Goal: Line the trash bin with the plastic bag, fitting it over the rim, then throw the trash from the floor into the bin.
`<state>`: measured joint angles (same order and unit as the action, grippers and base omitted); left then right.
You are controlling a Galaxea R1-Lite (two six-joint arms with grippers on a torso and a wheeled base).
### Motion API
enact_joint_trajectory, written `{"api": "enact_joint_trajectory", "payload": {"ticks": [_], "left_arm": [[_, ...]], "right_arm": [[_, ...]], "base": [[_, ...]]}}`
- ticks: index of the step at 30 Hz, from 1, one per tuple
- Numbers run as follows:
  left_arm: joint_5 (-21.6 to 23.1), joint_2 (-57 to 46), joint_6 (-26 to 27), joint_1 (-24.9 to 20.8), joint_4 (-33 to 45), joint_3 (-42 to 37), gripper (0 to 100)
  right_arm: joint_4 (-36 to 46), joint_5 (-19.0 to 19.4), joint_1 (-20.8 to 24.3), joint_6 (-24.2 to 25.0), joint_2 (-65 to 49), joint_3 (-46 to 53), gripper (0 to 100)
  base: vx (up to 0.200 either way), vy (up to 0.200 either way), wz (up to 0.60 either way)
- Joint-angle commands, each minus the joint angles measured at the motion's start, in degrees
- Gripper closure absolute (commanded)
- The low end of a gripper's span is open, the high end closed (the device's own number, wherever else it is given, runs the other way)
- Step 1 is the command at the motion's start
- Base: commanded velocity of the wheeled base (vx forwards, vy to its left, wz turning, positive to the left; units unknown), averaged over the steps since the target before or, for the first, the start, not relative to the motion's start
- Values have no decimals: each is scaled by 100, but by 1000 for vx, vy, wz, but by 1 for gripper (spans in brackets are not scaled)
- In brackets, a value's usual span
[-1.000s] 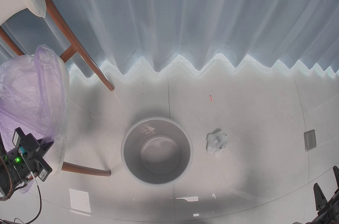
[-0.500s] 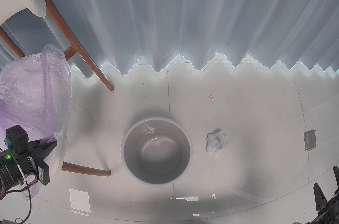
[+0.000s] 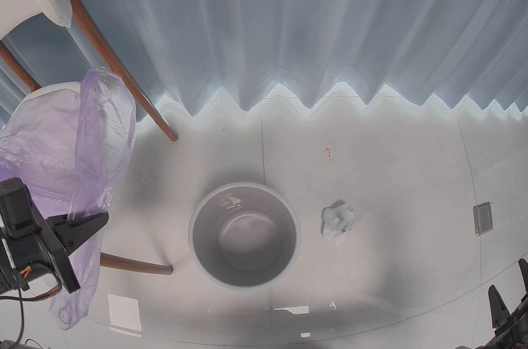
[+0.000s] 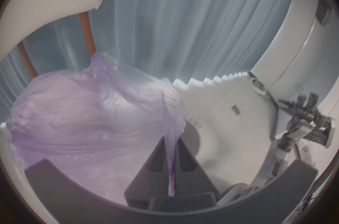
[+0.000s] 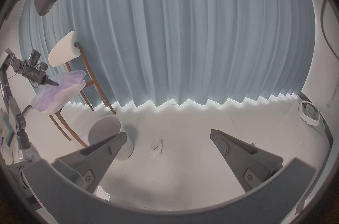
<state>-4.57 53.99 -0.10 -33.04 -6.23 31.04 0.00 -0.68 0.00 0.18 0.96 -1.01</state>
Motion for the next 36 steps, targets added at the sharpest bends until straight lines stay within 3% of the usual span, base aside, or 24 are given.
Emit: {"api": "enact_joint_trajectory", "payload": {"ticks": [1, 6, 13, 18, 29, 31, 36], "left_arm": [[325, -12, -166, -107, -159, 254, 100], [993, -20, -377, -115, -458, 227, 100], [1222, 32, -456, 43, -775, 122, 100], [1855, 24, -1273, 219, -1363, 175, 100], [2030, 375, -1282, 104, -1434, 394, 100], [2356, 393, -1300, -150, -1434, 333, 100], [2997, 384, -1300, -159, -1442, 262, 100]], "right_arm": [[0, -2, 0, -1, -96, 101, 0], [0, -2, 0, -1, -96, 92, 0], [0, -2, 0, -1, -96, 101, 0], [0, -2, 0, -1, -96, 101, 0], [0, -2, 0, -1, -96, 92, 0], [0, -2, -9, -1, -96, 101, 0], [0, -2, 0, -1, -96, 101, 0]], "base": [[0, 0, 0], [0, 0, 0], [0, 0, 0], [0, 0, 0], [0, 0, 0], [0, 0, 0], [0, 0, 0]]}}
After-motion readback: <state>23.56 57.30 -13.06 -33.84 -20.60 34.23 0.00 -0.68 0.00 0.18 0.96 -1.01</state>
